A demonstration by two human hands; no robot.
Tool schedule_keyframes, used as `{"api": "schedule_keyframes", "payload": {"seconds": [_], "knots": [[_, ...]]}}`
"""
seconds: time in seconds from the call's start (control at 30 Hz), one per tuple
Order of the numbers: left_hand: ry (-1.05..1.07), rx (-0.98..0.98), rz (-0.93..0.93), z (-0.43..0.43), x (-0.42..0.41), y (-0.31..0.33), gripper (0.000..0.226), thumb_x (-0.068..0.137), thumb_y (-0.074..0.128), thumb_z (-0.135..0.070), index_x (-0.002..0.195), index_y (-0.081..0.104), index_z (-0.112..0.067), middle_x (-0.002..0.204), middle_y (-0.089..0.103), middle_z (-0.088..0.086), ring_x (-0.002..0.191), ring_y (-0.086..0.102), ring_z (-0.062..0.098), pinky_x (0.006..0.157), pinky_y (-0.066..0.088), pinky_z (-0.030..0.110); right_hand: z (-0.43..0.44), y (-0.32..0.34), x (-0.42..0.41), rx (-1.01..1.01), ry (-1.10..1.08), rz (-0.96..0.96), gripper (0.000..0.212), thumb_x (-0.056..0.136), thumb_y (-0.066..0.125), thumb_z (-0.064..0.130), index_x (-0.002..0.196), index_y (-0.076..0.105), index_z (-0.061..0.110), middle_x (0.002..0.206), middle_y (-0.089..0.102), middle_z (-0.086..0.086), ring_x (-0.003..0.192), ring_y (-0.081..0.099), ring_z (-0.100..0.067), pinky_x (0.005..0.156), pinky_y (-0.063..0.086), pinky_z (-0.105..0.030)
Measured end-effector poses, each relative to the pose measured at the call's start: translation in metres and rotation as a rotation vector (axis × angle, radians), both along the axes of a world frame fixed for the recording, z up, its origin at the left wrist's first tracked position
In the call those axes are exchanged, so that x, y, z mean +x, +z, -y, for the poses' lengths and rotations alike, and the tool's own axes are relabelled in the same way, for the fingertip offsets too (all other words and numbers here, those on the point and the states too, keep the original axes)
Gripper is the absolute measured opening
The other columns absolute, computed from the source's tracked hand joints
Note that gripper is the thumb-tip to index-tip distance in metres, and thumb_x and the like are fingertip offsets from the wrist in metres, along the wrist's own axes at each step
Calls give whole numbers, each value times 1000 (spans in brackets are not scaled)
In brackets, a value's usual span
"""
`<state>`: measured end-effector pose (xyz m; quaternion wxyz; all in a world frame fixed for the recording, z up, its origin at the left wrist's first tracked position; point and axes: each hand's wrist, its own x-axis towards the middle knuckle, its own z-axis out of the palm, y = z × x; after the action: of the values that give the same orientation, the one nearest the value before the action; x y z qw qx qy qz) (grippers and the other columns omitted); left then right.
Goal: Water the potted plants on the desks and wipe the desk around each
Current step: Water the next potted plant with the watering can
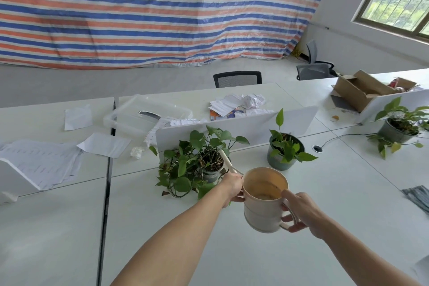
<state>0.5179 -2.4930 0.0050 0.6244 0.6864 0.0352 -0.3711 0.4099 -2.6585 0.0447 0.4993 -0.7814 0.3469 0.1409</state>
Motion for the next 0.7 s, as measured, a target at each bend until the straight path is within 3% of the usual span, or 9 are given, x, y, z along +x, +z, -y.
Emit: {"api": "schedule_keyframes", "payload": {"seconds": [0.17, 0.27, 0.33, 0.43, 0.53, 0.7], "knots": [[-19, 7, 64, 6, -5, 4, 32, 99, 36, -9, 103, 68, -11, 89, 62, 8, 80, 57, 24, 64, 56, 32, 6, -6, -15, 81, -91, 55, 37, 99, 50, 27, 89, 67, -3, 88, 65, -16, 77, 70, -33, 66, 60, -49], [18, -35, 71, 13, -11, 6, 30, 99, 38, -9, 105, 67, -9, 88, 61, 9, 77, 57, 24, 63, 55, 30, 13, -16, -27, 128, -161, 89, 34, 99, 49, 26, 92, 67, -3, 85, 65, -13, 79, 72, -33, 67, 60, -49], [55, -12, 106, 16, -18, 5, 25, 100, 41, -11, 97, 65, -6, 85, 62, 9, 71, 59, 21, 62, 56, 30, 19, -24, -34, 152, -205, 103, 34, 99, 49, 27, 93, 66, -1, 85, 64, -12, 83, 73, -34, 67, 60, -48], [84, 124, 164, 15, -31, -5, 25, 99, 43, -13, 87, 62, -3, 78, 65, 12, 60, 62, 22, 60, 59, 34, 31, -37, -44, 175, -263, 117, 35, 98, 50, 27, 92, 67, -2, 86, 65, -12, 87, 73, -37, 68, 60, -49], [59, 316, 216, 8, -47, -20, 22, 96, 44, -13, 89, 63, -4, 72, 66, 10, 47, 57, 17, 42, 45, 22, 47, -52, -54, 183, -321, 126, 35, 96, 50, 24, 94, 67, -6, 89, 66, -15, 88, 73, -40, 65, 60, -45], [-23, 671, 285, -1, -82, -62, 16, 78, 54, -12, 64, 52, -18, 62, 59, 2, 50, 49, 18, 53, 39, 23, 83, -78, -67, 177, -379, 110, 32, 95, 49, 23, 89, 65, -3, 91, 66, -17, 95, 71, -43, 72, 59, -51]]}}
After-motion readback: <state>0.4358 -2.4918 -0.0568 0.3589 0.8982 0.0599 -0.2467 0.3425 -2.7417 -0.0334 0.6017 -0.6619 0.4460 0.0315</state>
